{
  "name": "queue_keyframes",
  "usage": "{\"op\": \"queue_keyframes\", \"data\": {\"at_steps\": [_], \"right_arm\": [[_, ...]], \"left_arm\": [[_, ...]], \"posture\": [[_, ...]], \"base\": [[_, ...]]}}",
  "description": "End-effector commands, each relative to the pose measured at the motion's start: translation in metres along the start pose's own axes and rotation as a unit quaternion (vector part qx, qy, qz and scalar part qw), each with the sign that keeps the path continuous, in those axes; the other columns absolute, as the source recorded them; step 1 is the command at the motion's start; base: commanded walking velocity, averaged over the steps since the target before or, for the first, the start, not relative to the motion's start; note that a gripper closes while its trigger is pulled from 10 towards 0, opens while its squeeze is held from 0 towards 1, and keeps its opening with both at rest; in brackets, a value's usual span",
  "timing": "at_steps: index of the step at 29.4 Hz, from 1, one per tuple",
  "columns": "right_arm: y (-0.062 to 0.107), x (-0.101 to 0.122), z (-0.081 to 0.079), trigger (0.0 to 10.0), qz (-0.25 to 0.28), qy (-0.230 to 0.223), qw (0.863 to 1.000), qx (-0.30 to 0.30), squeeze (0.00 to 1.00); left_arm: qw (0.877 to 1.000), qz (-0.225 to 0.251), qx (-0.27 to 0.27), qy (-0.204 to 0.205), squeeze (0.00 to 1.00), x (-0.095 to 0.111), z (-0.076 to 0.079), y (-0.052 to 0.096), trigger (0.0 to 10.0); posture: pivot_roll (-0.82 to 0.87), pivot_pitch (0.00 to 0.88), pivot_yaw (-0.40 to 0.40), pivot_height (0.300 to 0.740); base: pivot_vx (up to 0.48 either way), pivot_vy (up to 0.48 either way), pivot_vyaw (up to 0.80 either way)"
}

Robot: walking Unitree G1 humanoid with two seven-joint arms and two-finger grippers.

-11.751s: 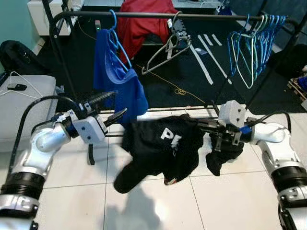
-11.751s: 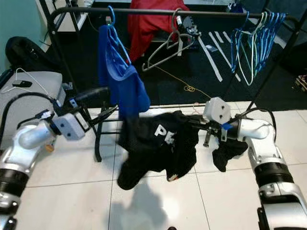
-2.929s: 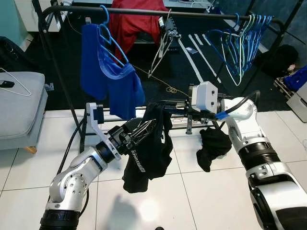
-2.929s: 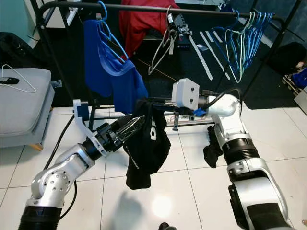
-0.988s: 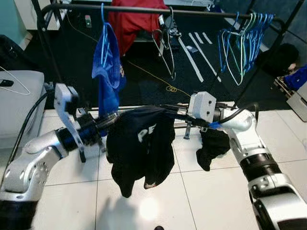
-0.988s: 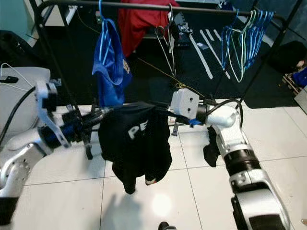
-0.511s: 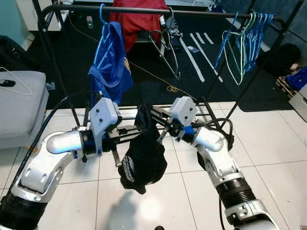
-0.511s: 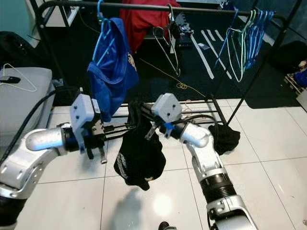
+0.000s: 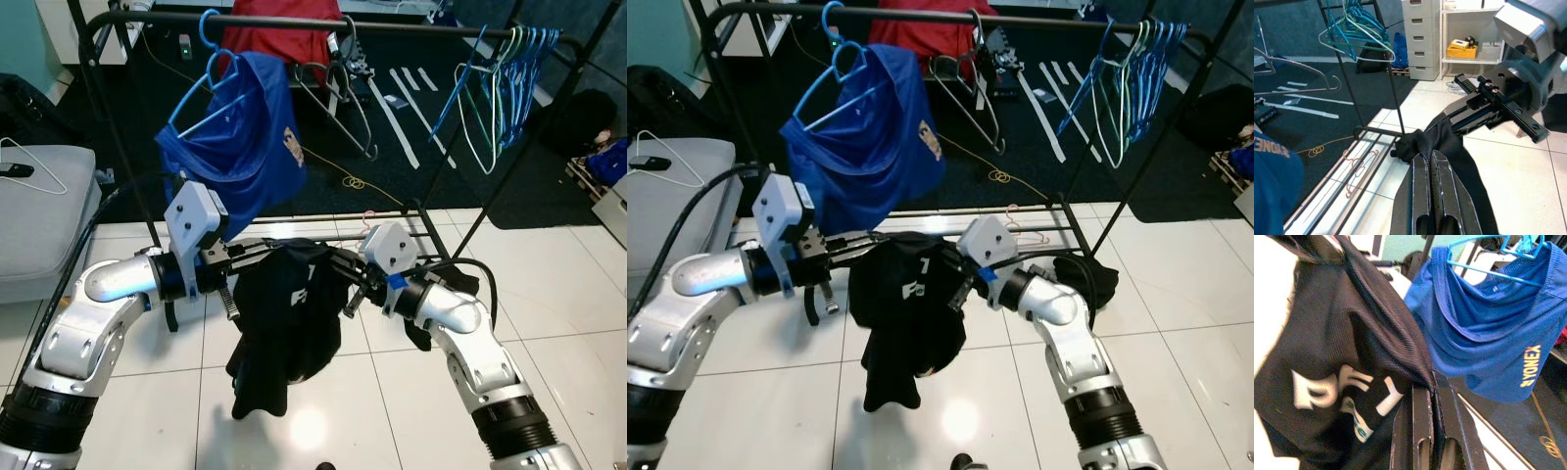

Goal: Hang hanger

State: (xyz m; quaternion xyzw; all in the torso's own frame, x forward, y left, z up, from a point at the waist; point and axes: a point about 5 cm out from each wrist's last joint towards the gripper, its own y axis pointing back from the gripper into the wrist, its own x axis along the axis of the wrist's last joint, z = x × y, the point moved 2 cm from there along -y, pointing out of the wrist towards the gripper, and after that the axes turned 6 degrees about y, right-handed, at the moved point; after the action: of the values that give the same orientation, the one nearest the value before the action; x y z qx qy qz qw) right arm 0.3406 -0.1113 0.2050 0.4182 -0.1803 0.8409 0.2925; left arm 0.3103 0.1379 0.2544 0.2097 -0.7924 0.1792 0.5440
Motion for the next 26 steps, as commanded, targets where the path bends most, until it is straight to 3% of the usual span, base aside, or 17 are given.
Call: {"op": "queue_keyframes", "data": {"at_steps": [1,7,10,11,12,13,14,22,23,26], "right_arm": [[0.008,-0.007,0.005,2.9,-0.024,0.005,1.000,-0.004,0.00],[0.006,0.004,0.012,3.1,-0.004,0.010,1.000,-0.006,0.00],[0.005,0.008,0.011,3.5,0.008,0.004,1.000,-0.006,0.00],[0.004,0.010,0.008,8.5,0.018,-0.015,1.000,-0.011,0.36],[0.004,0.010,0.008,8.5,0.018,-0.015,1.000,-0.011,0.36],[0.003,0.012,0.006,10.0,0.028,-0.042,0.999,-0.009,1.00],[0.003,0.014,0.002,10.0,0.039,-0.061,0.997,-0.001,1.00],[0.008,0.013,-0.012,10.0,0.028,-0.077,0.996,0.031,1.00],[0.014,0.010,-0.022,10.0,0.015,-0.089,0.994,0.063,0.00],[0.025,0.002,-0.030,10.0,-0.016,-0.101,0.992,0.079,0.00]], "left_arm": [[1.000,-0.002,-0.021,-0.011,0.00,0.000,0.003,0.005,0.0],[0.999,-0.008,-0.034,-0.009,0.00,-0.002,0.007,0.003,0.0],[1.000,-0.011,-0.006,-0.004,0.00,-0.005,0.001,0.002,0.0],[0.999,-0.021,0.028,-0.003,0.00,-0.009,-0.007,0.002,0.0],[0.999,-0.021,0.028,-0.003,0.00,-0.009,-0.007,0.002,0.0],[0.999,-0.019,0.041,-0.001,0.00,-0.010,-0.010,0.003,0.0],[0.999,-0.015,0.053,0.004,0.00,-0.010,-0.012,0.002,0.0],[0.997,0.023,0.065,0.019,0.00,-0.003,-0.015,0.001,0.0],[0.997,0.033,0.071,0.016,0.00,0.000,-0.018,-0.001,0.0],[0.996,0.058,0.073,0.007,0.00,0.006,-0.022,-0.006,0.0]], "posture": [[-0.06,0.218,-0.052,0.740],[-0.06,0.220,-0.056,0.740],[-0.06,0.220,-0.057,0.740],[-0.06,0.221,-0.057,0.740],[-0.06,0.221,-0.057,0.740],[-0.06,0.221,-0.057,0.740],[-0.06,0.221,-0.056,0.740],[-0.06,0.221,-0.054,0.740],[-0.06,0.219,-0.053,0.740],[-0.06,0.218,-0.052,0.740]], "base": [[0.000,0.000,0.00],[0.000,0.000,0.00],[0.000,0.000,0.00],[0.000,0.000,0.00],[0.000,0.000,0.00],[0.000,0.000,0.00],[0.000,0.000,0.00],[0.000,0.000,0.00],[0.000,0.000,0.00],[0.000,0.000,0.00]]}}
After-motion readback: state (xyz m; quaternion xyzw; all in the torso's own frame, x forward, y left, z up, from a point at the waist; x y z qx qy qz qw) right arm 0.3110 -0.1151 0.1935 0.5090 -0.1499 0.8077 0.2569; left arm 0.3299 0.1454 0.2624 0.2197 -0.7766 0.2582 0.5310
